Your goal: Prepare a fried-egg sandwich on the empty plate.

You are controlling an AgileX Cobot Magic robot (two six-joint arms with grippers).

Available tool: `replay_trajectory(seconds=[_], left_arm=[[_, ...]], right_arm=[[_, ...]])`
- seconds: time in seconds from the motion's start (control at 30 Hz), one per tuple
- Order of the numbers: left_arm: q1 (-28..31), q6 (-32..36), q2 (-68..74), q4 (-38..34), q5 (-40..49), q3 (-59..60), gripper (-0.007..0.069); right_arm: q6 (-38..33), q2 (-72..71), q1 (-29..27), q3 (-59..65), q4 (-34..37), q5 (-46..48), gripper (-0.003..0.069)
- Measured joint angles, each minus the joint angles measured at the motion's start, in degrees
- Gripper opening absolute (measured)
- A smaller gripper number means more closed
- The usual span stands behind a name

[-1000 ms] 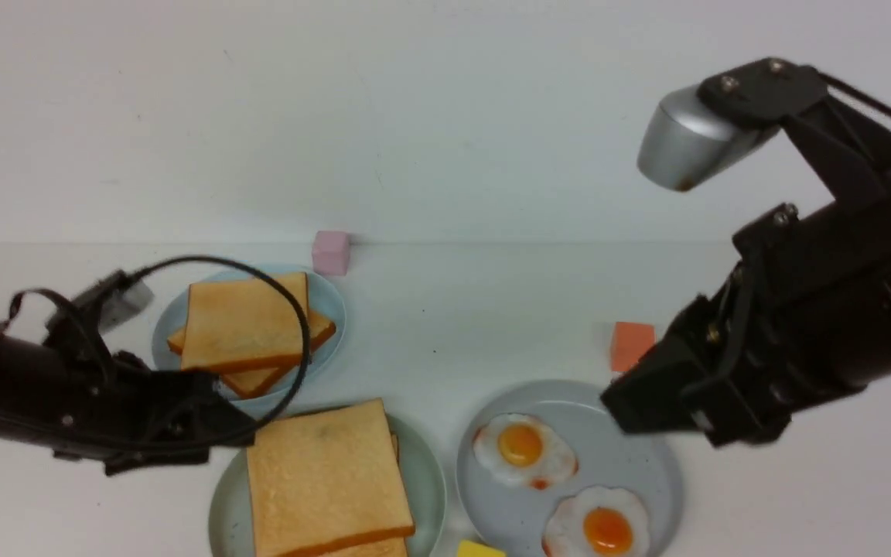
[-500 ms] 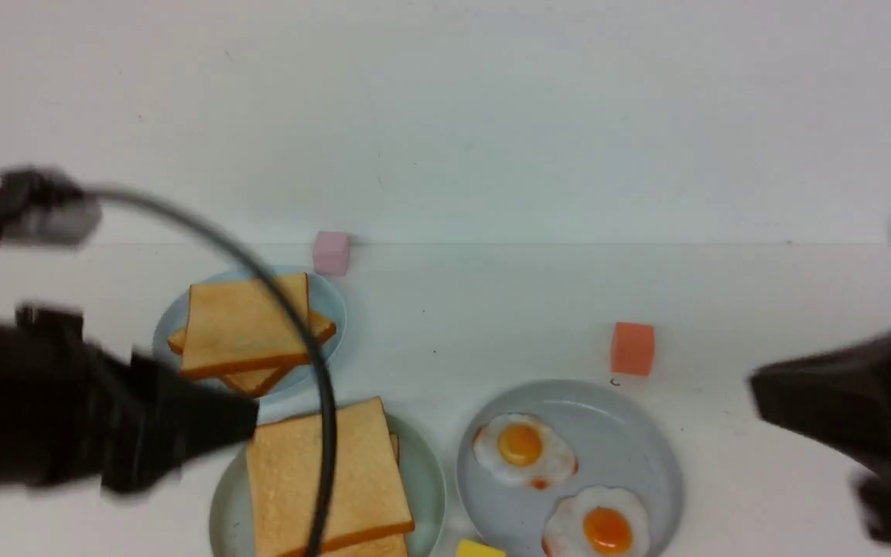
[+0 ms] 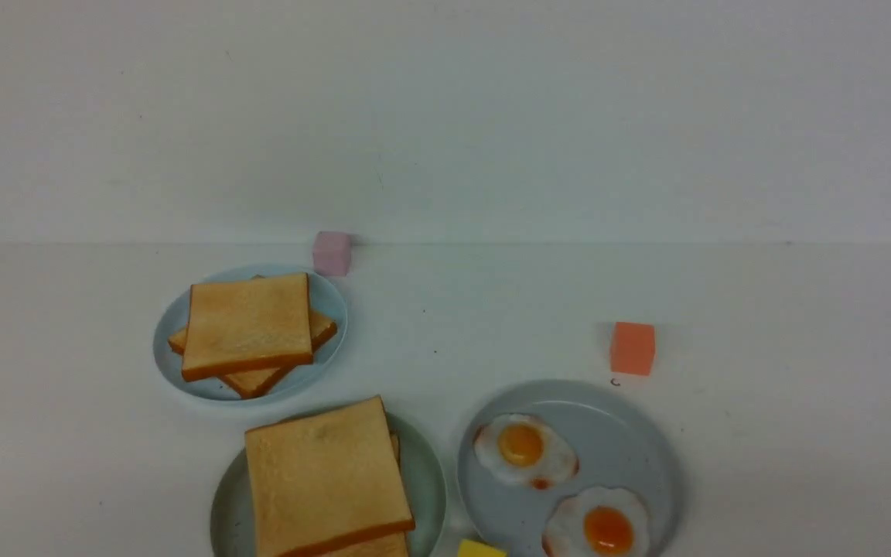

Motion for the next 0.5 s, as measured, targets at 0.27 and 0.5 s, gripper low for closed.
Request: replay_trajectory(seconds=[0.27, 0.5], left_arm=[[0.0, -0.1, -0.6, -1.3, -0.8, 0.0, -0.0013], [0.0, 0.0, -0.6, -1.3, -0.8, 0.0, -0.0013]], right_arm=[[0.0, -2.3, 0.0, 1.3, 0.1, -0.3, 0.0002], [0.4, -2.3, 0.0, 1.3, 0.2, -0.3, 0.0007]])
